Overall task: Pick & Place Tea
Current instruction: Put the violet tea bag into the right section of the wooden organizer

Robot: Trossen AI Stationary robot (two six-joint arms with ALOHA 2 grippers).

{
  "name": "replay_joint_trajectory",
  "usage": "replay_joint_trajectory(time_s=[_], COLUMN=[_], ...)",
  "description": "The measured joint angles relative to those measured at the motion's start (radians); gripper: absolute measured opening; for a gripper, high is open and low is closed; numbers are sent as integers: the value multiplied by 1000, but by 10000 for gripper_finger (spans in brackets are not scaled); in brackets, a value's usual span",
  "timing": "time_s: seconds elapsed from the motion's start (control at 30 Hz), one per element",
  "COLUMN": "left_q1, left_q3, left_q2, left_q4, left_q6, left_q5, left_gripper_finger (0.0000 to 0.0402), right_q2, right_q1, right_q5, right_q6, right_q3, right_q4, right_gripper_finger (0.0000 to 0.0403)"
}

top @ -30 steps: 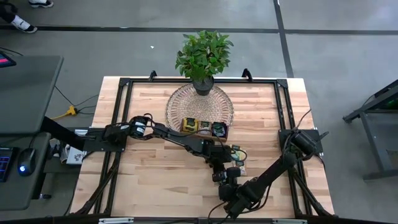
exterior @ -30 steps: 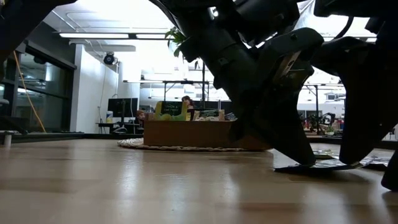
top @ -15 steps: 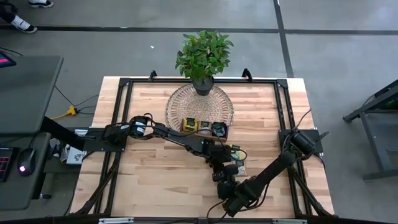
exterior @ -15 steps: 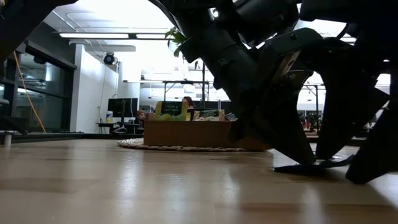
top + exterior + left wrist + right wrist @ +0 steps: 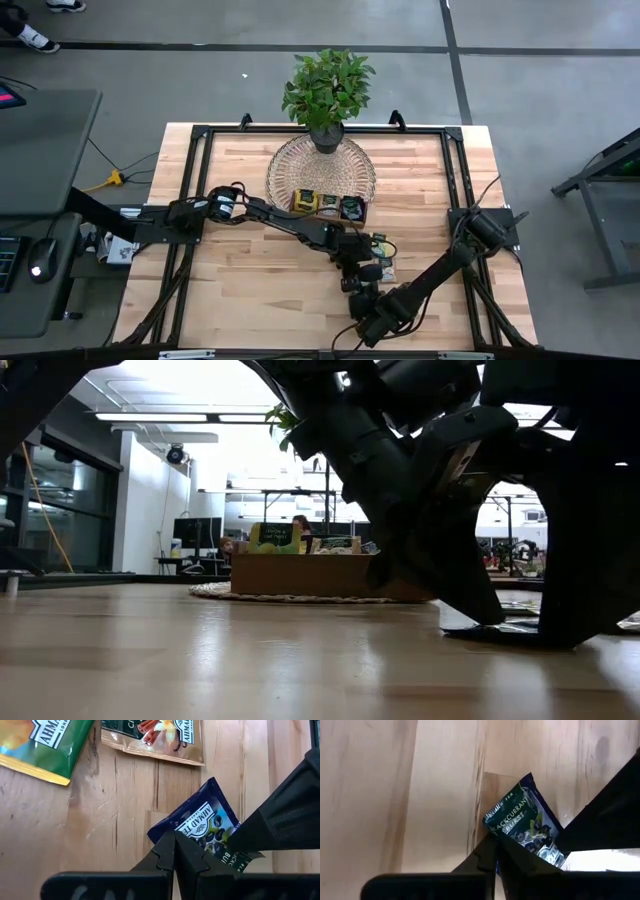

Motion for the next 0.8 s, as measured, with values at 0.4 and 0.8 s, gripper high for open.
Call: replay_joint_trajectory(time_s=[0.4,0.8], left_q1=[7,61], left_q3=[0,129], left_q2=[1,12], left_q4=[1,-122], left_q6=[-3,65], left_q5=[89,149], left_gripper_finger=[1,1], right_q2=[1,-6], right_q1=[15,103], right_q5=[-22,-13], right_q6=[248,545], right_q3=[88,201], right_q4=[-7,-169], right_gripper_finger=[1,0])
